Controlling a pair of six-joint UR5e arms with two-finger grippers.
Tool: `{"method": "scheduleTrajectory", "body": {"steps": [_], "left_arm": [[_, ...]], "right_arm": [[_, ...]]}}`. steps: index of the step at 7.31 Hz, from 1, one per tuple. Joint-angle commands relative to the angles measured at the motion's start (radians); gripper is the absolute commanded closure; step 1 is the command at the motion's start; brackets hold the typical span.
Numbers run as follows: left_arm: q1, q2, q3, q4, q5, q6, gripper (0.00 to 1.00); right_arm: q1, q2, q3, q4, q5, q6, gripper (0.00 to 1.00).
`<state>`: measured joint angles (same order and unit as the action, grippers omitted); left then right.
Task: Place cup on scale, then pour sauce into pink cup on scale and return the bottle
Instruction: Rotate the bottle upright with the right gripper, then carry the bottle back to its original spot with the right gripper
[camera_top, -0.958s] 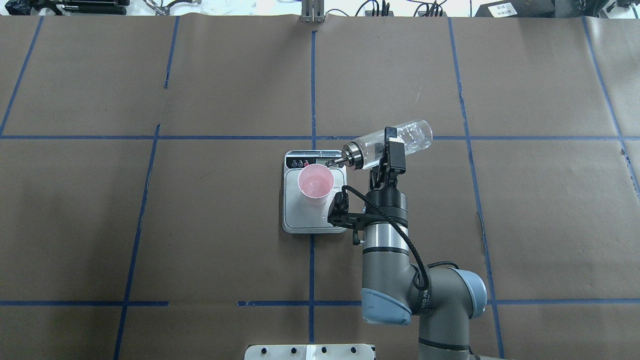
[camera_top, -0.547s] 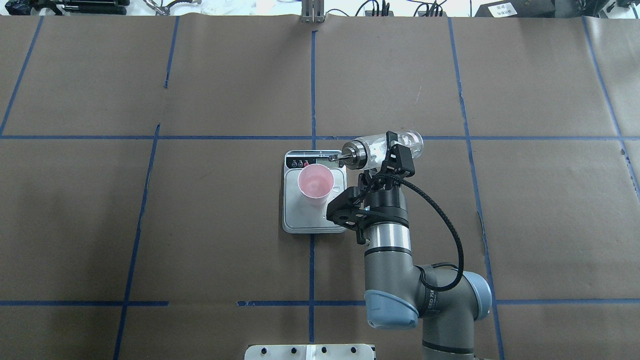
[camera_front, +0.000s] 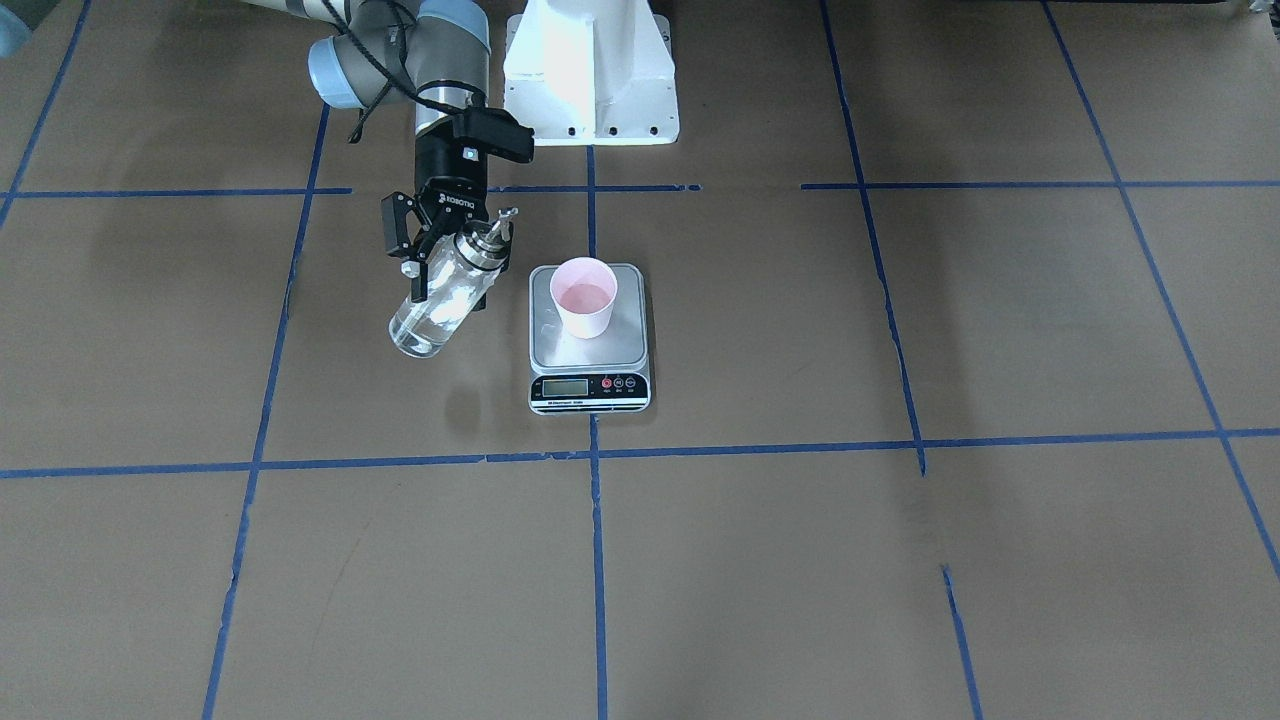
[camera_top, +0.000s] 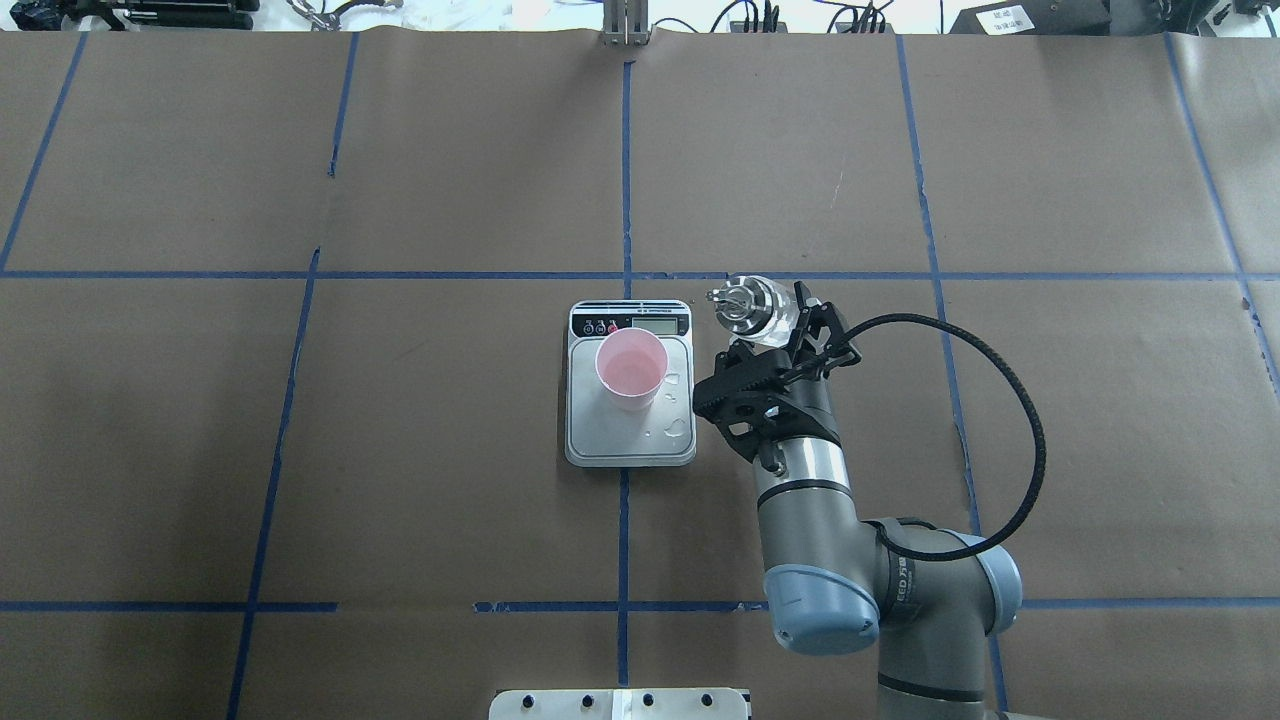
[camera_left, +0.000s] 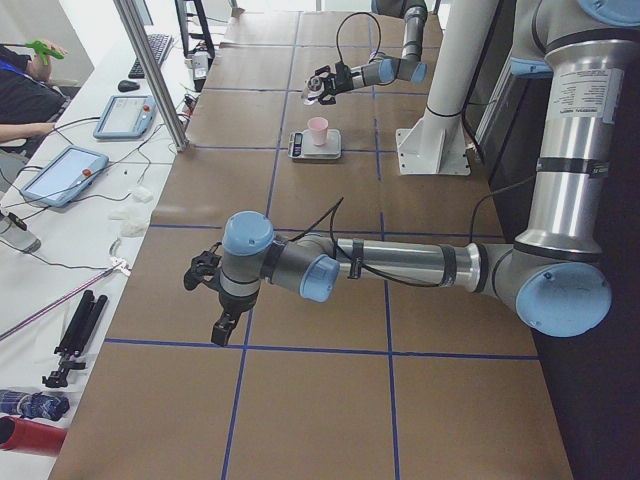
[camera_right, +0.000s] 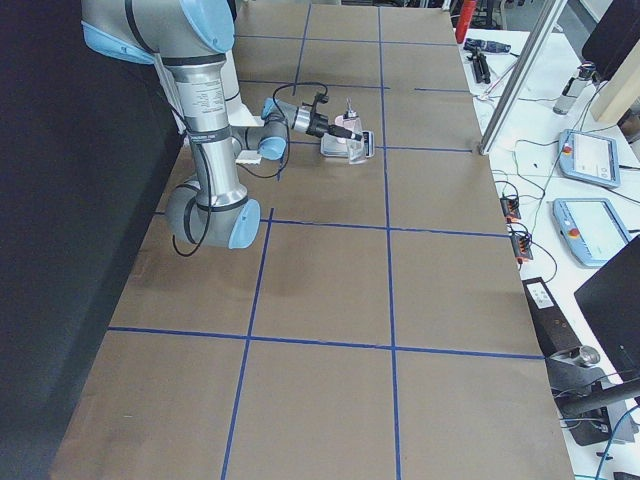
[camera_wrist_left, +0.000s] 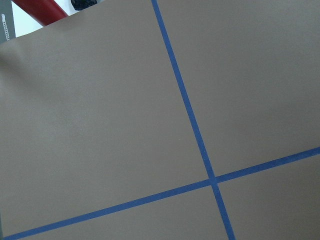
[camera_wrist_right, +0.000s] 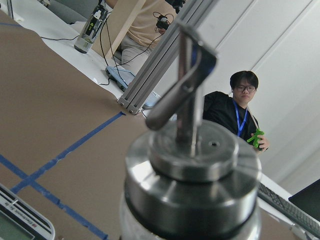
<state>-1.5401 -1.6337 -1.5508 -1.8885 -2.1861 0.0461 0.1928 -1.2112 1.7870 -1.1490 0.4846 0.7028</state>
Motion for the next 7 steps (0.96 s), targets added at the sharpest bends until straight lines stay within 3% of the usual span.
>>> {"method": "scheduleTrajectory", "body": {"steps": [1, 2, 4, 6, 7], "left_arm": [[0.000, 0.002, 0.000, 0.000, 0.000, -0.002, 0.00], [0.000, 0.003, 0.000, 0.000, 0.000, -0.002, 0.00], [0.000, 0.006, -0.002, 0.000, 0.000, -0.002, 0.00], [0.000, 0.005, -0.002, -0.001, 0.000, -0.002, 0.00], [-0.002, 0.006, -0.011, -0.001, 0.000, -0.002, 0.00]], "right_arm": [[0.042, -0.124, 0.152, 0.000, 0.251, 0.342, 1.00], [0.074, -0.195, 0.204, 0.002, 0.303, 0.413, 1.00], [0.126, -0.273, 0.204, 0.002, 0.302, 0.508, 1.00], [0.140, -0.301, 0.198, 0.005, 0.308, 0.649, 1.00], [0.137, -0.297, 0.142, 0.056, 0.305, 0.740, 1.00]]}}
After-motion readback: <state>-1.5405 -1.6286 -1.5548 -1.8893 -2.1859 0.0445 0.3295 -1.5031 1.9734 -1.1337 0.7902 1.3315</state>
